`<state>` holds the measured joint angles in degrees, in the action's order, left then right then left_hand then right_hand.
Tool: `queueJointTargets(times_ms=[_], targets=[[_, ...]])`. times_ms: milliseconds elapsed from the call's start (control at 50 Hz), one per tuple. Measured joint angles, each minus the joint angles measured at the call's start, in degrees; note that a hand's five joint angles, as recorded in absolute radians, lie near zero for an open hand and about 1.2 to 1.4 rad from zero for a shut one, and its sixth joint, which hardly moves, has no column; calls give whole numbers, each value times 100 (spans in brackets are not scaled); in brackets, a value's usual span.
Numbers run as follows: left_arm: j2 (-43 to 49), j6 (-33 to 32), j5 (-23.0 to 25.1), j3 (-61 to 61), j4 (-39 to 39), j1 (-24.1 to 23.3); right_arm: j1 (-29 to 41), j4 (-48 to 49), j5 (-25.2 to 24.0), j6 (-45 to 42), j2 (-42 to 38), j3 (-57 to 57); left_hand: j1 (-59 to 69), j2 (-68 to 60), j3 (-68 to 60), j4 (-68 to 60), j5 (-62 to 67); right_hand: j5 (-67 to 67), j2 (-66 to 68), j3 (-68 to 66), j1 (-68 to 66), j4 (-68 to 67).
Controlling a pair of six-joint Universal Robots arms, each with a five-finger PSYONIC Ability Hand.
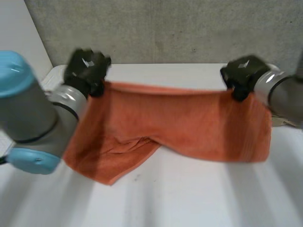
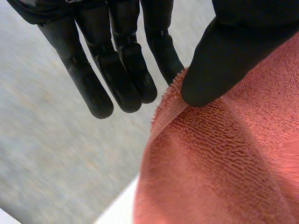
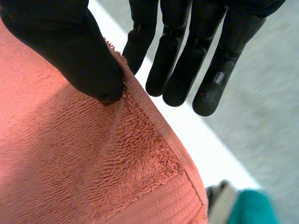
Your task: Fold the laundry.
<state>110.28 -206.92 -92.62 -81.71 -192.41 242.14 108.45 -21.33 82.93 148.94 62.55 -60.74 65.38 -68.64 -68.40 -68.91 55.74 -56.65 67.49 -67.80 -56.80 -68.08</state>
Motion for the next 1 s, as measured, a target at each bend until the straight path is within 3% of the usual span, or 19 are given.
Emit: queueJointTargets(times_ms=[140, 200, 220, 400, 540, 700, 880, 1000], targets=[[1051, -297, -44, 312, -11, -44, -21, 37, -35, 354, -872, 49, 0, 0, 0, 0, 0, -20, 0, 0, 0, 0], [1226, -310, -48, 336, -6, -48, -49, 19, -52, 617, -1027, 10, 0, 0, 0, 0, 0, 446, -608, 626, 441, 553], [1307, -307, -48, 318, 2, -52, -75, 3, -72, 813, -1063, -49, 0, 0, 0, 0, 0, 1965, -2210, 2168, 1745, 2180], [1201, -288, -22, -98, 18, -62, -544, -40, -262, 1188, -694, -337, 0, 0, 0, 0, 0, 4367, -4369, 4435, 3594, 4517], [938, -302, -9, -360, 13, -65, -920, -147, -469, 869, -631, -254, 0, 0, 0, 0, 0, 4635, -4574, 4657, 3829, 4771], [639, -322, -6, -609, 13, -68, -1181, -407, -679, 498, -1082, 221, 0, 0, 0, 0, 0, 4636, -4574, 4657, 3829, 4774], [90, -333, 2, -1120, 21, -95, -1280, -1027, -1537, 509, -1805, 803, 0, 0, 0, 0, 0, 4637, -4574, 4656, 3829, 4774], [-158, -339, 1, -1353, 29, -150, -1253, -1135, -1788, 527, -2087, 937, 0, 0, 0, 0, 0, 4470, -4554, 4622, 3776, 4653]])
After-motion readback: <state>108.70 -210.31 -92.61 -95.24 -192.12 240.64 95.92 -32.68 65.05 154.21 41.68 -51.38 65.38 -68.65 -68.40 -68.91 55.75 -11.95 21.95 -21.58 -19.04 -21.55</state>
